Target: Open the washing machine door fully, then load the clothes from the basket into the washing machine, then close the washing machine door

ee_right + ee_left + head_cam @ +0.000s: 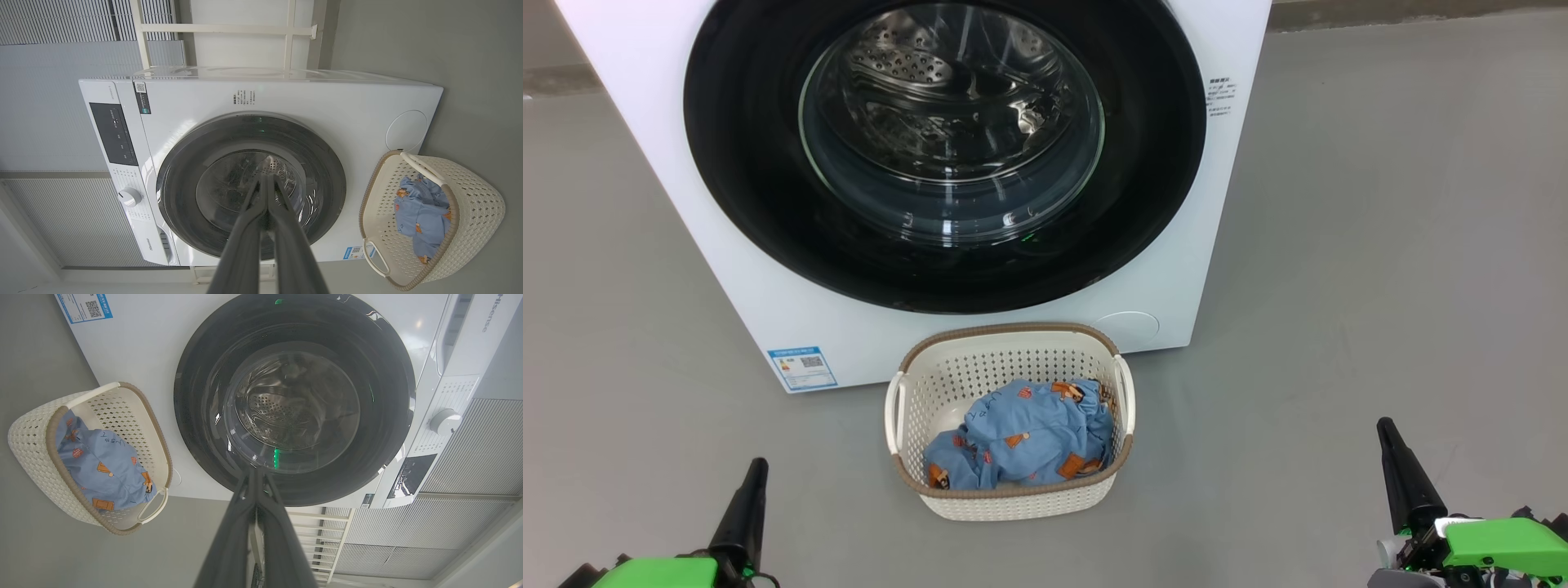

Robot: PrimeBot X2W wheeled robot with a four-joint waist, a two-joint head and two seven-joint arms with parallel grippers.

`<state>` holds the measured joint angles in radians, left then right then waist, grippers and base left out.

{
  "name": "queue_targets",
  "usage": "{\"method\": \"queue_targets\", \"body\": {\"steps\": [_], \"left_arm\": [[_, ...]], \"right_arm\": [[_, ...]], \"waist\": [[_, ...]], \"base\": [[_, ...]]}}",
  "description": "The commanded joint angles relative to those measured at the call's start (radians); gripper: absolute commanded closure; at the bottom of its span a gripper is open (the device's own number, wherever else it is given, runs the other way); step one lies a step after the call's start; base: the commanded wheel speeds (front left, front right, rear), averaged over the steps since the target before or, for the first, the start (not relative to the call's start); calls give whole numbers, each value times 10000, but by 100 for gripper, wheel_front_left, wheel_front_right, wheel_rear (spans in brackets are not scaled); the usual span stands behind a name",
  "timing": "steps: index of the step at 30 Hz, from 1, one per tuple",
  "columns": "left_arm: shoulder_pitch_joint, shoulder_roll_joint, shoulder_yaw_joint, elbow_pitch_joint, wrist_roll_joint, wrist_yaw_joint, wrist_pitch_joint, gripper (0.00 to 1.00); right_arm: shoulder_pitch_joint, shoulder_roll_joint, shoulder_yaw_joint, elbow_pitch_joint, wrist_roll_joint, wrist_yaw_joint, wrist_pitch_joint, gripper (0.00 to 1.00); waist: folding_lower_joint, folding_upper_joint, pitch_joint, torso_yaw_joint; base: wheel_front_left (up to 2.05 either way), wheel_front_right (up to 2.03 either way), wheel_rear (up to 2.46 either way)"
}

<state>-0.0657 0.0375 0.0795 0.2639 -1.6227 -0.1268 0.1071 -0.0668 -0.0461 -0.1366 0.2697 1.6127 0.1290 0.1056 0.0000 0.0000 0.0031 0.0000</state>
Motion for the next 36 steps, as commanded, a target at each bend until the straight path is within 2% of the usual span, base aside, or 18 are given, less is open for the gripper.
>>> {"method": "queue_targets", "body": {"steps": [1,28,29,33,36], "left_arm": [[-423,127,348,-190,145,-39,66,100],[-423,127,346,-190,143,-39,64,100],[-1,0,1,-2,1,0,-2,0],[298,-171,-67,420,-10,4,-6,0],[269,-163,-135,370,19,3,-95,0]], "right_arm": [[-412,-41,227,-249,-42,17,78,100],[-412,-41,228,-249,-41,17,77,100],[-2,0,1,-2,-1,0,-1,0],[277,105,4,449,2,0,-13,0],[281,102,9,353,-37,0,-96,0]], "waist": [[0,0,0,0],[0,0,0,0],[0,0,0,0],[0,0,0,-1],[3,0,6,-6]], "base": [[0,0,0],[0,0,0],[0,0,0],[0,0,0],[0,0,0]]}}
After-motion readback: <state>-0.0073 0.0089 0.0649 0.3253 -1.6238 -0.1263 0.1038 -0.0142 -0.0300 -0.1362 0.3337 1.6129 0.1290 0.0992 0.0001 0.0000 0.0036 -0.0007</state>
